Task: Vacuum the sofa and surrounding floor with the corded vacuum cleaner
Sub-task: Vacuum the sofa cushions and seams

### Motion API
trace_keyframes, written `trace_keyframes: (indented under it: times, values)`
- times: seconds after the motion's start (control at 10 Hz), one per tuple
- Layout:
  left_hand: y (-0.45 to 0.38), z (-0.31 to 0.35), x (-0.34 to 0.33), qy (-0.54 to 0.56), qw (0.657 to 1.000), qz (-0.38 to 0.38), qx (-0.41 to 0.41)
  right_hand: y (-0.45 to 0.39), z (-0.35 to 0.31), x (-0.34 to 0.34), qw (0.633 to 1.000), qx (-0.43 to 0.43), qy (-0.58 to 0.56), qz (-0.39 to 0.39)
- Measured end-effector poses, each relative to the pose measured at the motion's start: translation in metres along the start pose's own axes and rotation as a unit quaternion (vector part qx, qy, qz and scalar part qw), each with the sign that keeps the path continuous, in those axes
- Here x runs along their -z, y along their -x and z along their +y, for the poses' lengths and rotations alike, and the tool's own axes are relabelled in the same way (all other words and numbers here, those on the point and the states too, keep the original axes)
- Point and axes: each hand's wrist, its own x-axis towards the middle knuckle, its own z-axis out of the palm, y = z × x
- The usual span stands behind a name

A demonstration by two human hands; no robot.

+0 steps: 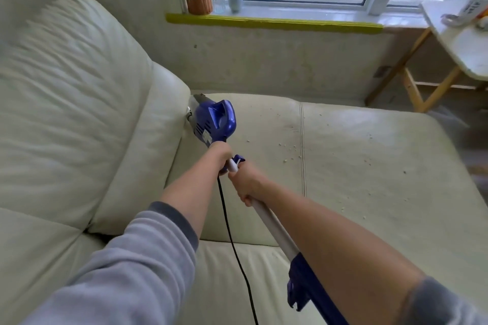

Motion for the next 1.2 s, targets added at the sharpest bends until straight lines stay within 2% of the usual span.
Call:
trace_keyframes:
  times: [0.1,0.2,0.3,0.4,0.5,0.6,0.7,0.8,1.0,1.1,1.2]
  values:
    - [0.042,-0.002,0.008,0.007,0.998,0.022,-0.051,0.001,0.000,-0.006,1.000,-0.019,-0.009,-0.004]
    - [0.033,-0.008,0.009,0.045,0.999,0.012,-0.023,0.008,-0.001,-0.012,1.000,-0.019,-0.011,-0.012]
    - [0.001,-0.016,0.004,0.118,0.992,-0.010,0.049,0.012,-0.002,-0.013,1.000,-0.010,0.014,-0.004]
    - [-0.019,-0.022,0.005,0.097,0.994,-0.020,0.037,0.005,-0.007,-0.016,0.999,0.029,0.031,0.004]
    - [0.004,-0.023,0.008,0.126,0.992,-0.001,0.025,0.002,-0.005,-0.020,0.999,0.038,0.027,0.004]
    - [0.020,-0.025,0.005,0.152,0.988,-0.012,-0.006,0.005,0.006,-0.024,0.999,0.049,0.012,0.011]
    - [0.028,-0.031,0.003,0.169,0.985,-0.023,0.002,0.012,0.016,-0.025,0.997,0.080,-0.014,0.014]
    - [0.040,-0.033,-0.002,0.189,0.982,-0.021,-0.014,0.024,0.021,-0.018,0.998,0.069,-0.001,0.013]
    - [0.092,-0.045,-0.022,0.153,0.986,-0.007,-0.066,0.060,0.052,-0.008,0.999,0.035,0.016,0.010]
    - [0.119,-0.066,-0.040,0.159,0.986,-0.038,-0.022,0.087,0.083,-0.009,0.997,0.049,0.048,0.018]
    - [0.136,-0.089,-0.061,0.078,0.993,-0.022,-0.085,0.124,0.115,-0.014,0.993,0.075,0.086,0.023]
